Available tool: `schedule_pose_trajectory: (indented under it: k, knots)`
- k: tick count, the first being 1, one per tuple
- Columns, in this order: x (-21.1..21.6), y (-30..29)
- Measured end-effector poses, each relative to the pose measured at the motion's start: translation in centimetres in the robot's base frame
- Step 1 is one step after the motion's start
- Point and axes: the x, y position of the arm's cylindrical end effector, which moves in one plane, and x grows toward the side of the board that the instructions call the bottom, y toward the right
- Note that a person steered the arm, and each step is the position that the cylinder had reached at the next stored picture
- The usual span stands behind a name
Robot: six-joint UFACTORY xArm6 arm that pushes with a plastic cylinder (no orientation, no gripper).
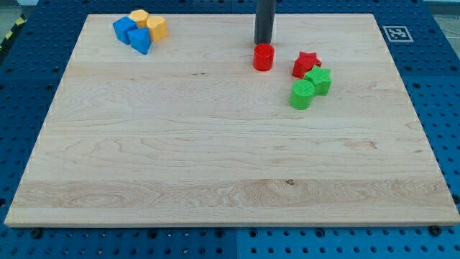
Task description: Place the red circle diagonally to the bottom right of the blue triangle
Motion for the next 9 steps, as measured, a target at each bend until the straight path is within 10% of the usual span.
schedule_pose_trajectory:
  k: [9]
  knots:
    - [8.9, 3.8]
